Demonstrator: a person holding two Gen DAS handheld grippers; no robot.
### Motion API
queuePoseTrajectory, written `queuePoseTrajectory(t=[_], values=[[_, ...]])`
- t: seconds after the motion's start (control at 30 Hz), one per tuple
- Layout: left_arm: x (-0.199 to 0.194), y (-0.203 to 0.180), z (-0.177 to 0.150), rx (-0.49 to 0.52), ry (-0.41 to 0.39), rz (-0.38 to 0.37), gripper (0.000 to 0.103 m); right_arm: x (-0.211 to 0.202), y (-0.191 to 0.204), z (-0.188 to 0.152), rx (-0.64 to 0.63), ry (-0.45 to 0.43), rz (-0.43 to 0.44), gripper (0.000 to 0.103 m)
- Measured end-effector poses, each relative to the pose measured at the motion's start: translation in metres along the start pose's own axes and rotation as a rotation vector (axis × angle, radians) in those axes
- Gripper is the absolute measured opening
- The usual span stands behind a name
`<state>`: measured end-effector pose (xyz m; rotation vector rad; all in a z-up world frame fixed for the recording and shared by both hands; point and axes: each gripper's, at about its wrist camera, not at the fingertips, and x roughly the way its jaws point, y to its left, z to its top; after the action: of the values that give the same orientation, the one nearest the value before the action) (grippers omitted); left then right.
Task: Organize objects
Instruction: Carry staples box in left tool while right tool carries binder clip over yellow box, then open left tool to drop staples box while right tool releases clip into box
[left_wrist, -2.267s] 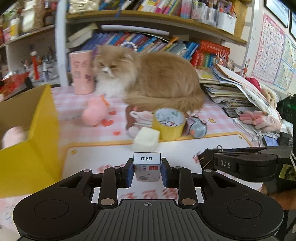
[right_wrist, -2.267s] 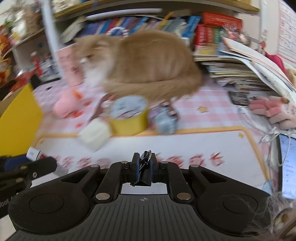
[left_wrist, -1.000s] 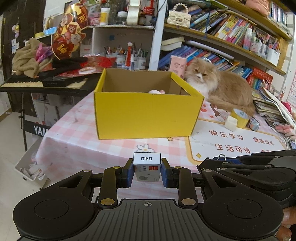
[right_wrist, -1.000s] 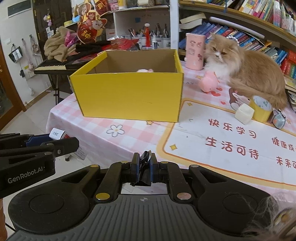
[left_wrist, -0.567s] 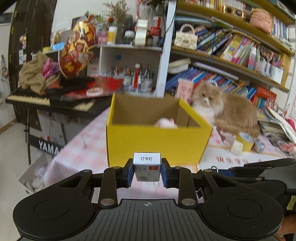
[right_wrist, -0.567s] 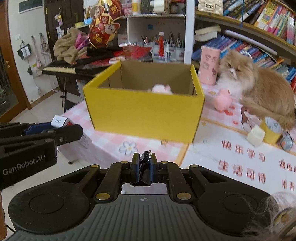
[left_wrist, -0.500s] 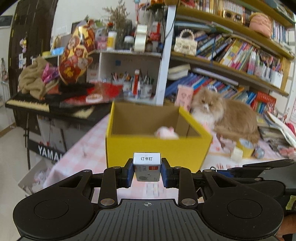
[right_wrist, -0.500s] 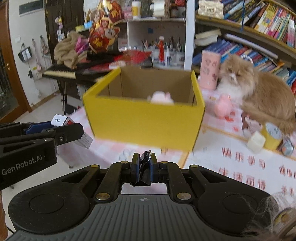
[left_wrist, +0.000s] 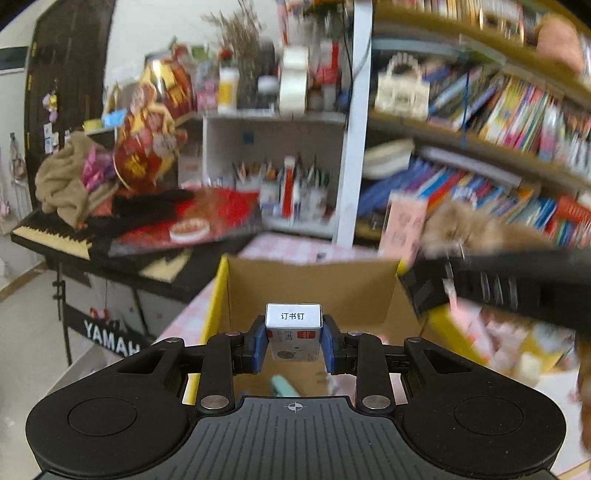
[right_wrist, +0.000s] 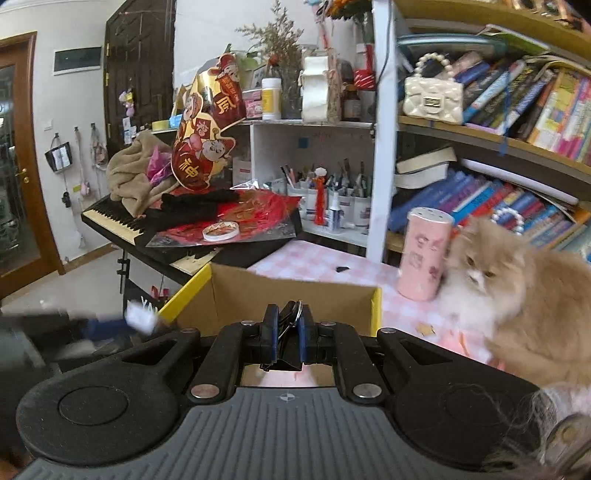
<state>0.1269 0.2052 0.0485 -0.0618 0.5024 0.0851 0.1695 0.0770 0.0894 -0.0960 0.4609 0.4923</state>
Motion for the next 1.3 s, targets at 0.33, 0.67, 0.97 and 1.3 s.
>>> queuePoseTrajectory(t=[0.33, 0.67, 0.97, 1.3], values=[[0.051, -0.011, -0.014, -0.043, 0.139, 0.105, 0.028, 0.116, 0.003, 0.015, -0.1, 0.203, 0.149, 0.01], [0.065, -0.016, -0.023, -0.034, 0.202, 0.189, 0.029, 0.175, 0.015, -0.006, -0.151, 0.428, 0.262, 0.01], [0.051, -0.017, -0.019, -0.046, 0.143, 0.238, 0.032, 0.184, 0.017, -0.011, -0.166, 0.506, 0.302, 0.01], [0.014, -0.003, -0.01, -0.109, 0.036, 0.283, 0.047, 0.177, 0.019, -0.004, -0.194, 0.466, 0.303, 0.012]])
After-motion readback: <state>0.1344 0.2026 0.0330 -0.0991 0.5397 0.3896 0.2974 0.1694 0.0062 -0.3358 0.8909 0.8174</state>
